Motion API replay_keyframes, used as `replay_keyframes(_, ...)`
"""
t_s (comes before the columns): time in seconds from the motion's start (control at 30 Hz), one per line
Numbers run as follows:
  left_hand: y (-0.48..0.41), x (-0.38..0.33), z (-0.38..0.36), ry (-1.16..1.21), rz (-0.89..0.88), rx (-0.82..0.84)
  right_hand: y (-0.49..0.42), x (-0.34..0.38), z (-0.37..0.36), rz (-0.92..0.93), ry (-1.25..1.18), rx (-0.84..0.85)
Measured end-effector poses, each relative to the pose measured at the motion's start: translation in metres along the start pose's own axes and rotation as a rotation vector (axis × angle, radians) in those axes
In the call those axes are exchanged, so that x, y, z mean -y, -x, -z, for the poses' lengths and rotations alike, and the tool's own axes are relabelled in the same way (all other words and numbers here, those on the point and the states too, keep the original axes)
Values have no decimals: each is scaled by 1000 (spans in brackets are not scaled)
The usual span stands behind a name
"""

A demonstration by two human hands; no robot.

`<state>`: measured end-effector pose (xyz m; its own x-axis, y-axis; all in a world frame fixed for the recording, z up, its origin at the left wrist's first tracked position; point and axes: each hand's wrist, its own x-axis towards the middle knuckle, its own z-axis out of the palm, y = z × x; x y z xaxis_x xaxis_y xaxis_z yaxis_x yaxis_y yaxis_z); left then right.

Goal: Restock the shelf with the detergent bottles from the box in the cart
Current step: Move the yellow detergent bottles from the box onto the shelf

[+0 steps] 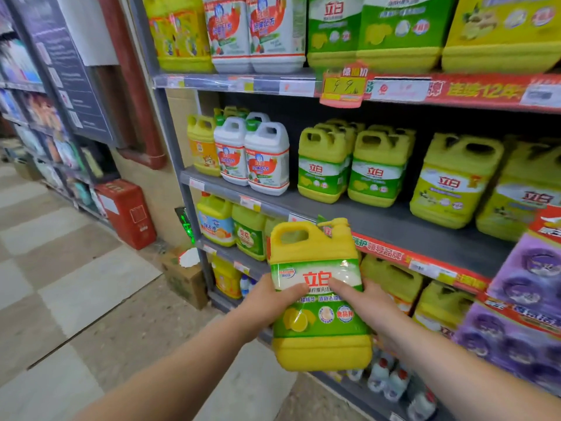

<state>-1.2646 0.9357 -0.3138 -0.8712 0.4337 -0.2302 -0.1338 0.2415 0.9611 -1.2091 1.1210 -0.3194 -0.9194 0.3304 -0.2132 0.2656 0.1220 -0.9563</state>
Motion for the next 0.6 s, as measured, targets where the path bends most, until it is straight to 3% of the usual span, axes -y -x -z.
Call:
replay_keyframes(0.2, -98, -34, 6, -44, 6, -56, -97, 24, 15, 10, -38, -22)
replay_keyframes(0.6, -258, -96, -31, -27, -129, 39, -228, 64, 93, 113, 14, -173)
